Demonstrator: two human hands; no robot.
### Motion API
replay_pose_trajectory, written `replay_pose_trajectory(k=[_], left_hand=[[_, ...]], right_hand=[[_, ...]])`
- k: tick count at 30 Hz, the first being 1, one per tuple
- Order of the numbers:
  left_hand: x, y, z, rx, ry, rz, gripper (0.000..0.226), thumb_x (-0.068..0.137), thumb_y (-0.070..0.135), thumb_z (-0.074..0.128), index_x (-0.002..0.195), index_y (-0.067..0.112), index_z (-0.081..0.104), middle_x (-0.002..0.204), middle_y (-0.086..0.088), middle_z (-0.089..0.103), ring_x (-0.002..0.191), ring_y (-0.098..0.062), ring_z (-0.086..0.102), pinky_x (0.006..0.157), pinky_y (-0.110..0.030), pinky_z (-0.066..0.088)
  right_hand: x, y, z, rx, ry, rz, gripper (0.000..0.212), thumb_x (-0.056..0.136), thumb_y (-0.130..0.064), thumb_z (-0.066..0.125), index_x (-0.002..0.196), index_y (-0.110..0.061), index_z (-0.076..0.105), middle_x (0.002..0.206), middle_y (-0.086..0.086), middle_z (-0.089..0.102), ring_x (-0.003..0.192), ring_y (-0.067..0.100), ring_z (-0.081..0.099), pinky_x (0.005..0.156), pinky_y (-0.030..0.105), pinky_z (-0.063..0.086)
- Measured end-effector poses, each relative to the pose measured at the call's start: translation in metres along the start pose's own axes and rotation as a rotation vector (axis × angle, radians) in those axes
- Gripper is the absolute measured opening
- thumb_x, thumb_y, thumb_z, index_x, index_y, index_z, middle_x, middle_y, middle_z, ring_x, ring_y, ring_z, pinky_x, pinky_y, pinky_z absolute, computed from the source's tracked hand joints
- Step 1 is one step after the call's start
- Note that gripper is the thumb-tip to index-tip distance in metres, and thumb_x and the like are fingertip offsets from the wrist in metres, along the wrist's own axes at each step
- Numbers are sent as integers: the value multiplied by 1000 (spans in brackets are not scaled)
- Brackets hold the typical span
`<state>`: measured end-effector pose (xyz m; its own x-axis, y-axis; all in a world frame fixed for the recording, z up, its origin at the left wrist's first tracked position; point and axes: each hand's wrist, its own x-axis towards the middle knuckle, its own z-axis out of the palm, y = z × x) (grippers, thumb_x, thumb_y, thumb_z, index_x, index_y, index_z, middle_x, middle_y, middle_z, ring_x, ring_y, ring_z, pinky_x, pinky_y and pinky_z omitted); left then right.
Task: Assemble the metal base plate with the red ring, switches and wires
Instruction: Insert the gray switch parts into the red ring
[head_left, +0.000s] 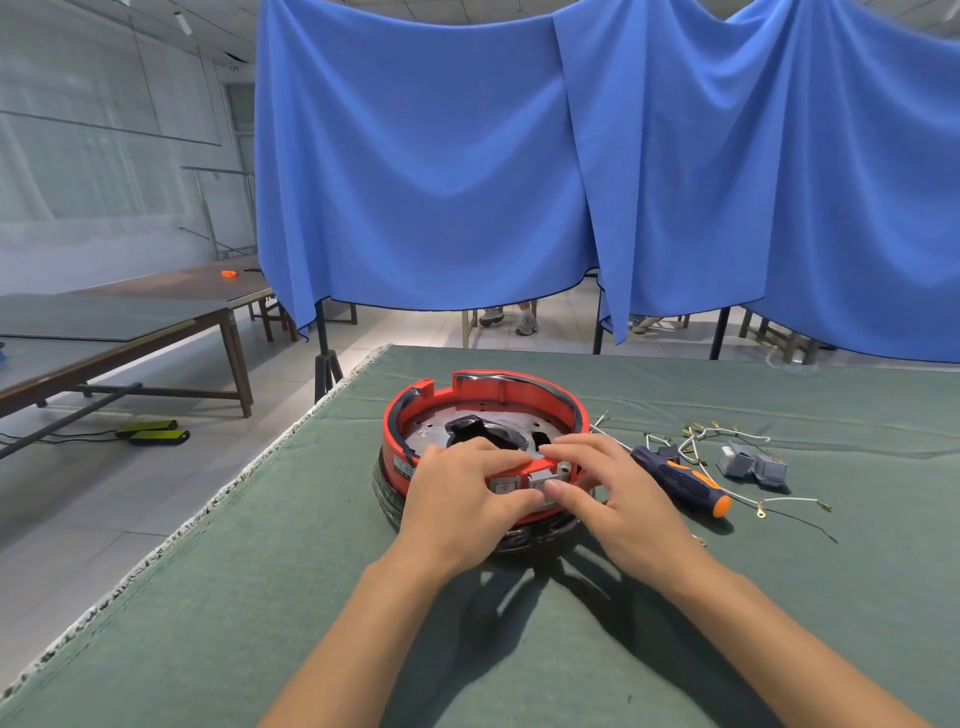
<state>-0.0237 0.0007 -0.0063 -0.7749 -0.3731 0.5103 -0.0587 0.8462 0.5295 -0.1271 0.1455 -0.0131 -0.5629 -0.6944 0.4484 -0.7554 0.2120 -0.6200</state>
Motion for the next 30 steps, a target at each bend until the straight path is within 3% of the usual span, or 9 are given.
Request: replay_pose_trajectory(k=[4,8,13,16,20,25,30], left_hand=[[-1,1,-2,-52,-10,-17,31,73,53,66,103,45,70,88,19,64,89,-10,57,85,-28,34],[-3,2,-4,-56,-18,-5,25,79,47,67,103,43,71,90,18,66,89,-11,58,87,-34,39],[-2,5,-5,-114,-32,-28,18,79,39,70,97,37,74,93,19,66,93,-11,58,90,-37,39],[-1,7,-4,-162,-41,-56,16,77,35,72,93,34,76,87,18,67,89,-11,60,88,-42,43],[0,9,-1,-197,-34,-73,14,78,30,73,91,30,77,85,16,68,85,-10,62,84,-42,47],[1,3,-8,-132,-101,3,22,75,33,68,97,30,75,100,18,67,98,-3,61,94,-41,44],[-2,3,-15,-85,-158,46,35,68,34,65,102,29,72,106,17,63,101,-4,59,96,-42,43]], right_hand=[[5,6,-10,15,-91,-8,27,86,-39,65,112,-43,60,110,-25,48,80,3,55,83,27,48],[8,8,-15,62,-149,0,23,88,-36,63,108,-47,59,111,-24,50,84,4,56,82,23,49],[11,7,-15,62,-122,18,18,87,-30,66,104,-37,65,107,-15,53,86,11,57,77,20,47],[12,5,-15,74,-94,15,15,86,-26,69,97,-36,67,102,-11,55,73,3,51,67,11,40],[13,1,-12,87,-38,7,18,83,-20,72,88,-36,66,95,-7,56,68,-11,48,65,8,34],[12,4,-14,67,-72,12,18,84,-23,71,90,-39,64,98,-12,55,70,-8,49,65,9,36],[8,9,-19,137,-190,35,37,78,-12,75,101,-40,64,108,-14,51,60,0,48,66,15,44]])
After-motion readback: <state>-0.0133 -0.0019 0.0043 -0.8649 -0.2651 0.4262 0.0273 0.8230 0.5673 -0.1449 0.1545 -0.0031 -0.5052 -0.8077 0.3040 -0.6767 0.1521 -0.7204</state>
